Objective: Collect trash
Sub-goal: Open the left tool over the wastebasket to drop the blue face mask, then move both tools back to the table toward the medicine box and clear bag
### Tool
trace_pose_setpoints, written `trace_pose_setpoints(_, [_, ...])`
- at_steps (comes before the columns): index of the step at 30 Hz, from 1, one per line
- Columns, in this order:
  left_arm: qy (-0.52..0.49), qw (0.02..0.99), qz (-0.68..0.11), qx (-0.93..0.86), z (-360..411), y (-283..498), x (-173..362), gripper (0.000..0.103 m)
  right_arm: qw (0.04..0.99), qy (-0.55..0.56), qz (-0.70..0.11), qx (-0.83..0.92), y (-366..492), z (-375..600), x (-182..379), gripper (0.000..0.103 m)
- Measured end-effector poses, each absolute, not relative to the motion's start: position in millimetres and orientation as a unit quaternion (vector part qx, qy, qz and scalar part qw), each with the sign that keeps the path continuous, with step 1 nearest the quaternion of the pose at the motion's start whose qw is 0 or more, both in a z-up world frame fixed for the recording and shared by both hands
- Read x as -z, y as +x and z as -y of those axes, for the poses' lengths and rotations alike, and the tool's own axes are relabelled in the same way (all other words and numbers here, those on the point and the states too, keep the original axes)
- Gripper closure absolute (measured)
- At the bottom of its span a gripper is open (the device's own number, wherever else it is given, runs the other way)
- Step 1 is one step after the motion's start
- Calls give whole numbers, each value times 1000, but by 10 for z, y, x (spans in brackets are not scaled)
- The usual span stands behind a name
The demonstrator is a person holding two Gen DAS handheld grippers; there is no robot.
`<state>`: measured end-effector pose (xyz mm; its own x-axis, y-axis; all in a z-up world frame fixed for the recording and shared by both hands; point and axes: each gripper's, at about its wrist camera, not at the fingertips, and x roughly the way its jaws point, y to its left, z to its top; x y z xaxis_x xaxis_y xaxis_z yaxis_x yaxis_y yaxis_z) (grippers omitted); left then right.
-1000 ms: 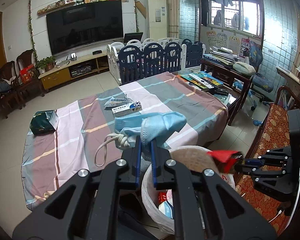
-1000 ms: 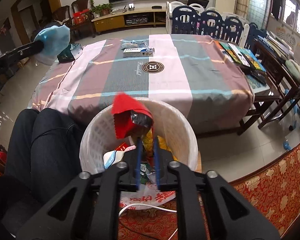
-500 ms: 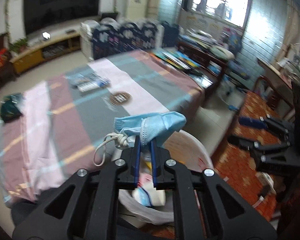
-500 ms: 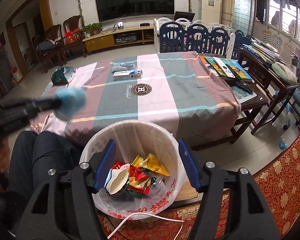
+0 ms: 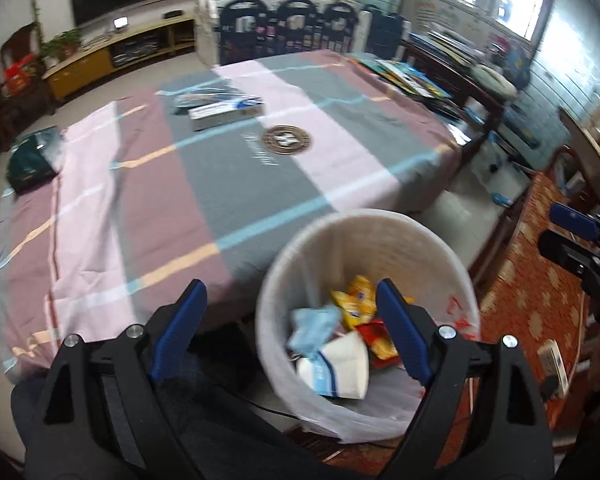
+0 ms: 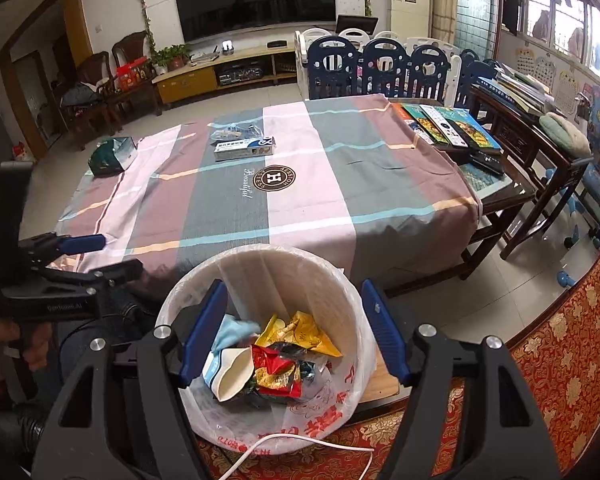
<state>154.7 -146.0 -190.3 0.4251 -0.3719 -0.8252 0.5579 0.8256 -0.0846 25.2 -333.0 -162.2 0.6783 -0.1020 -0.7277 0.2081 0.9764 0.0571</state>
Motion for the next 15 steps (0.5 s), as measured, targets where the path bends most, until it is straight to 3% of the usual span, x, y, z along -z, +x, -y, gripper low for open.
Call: trace_pose_setpoints(15, [58, 876, -450, 164, 686, 2092, 1928, 16, 909, -90, -389, 120, 1094, 2766, 1576, 34])
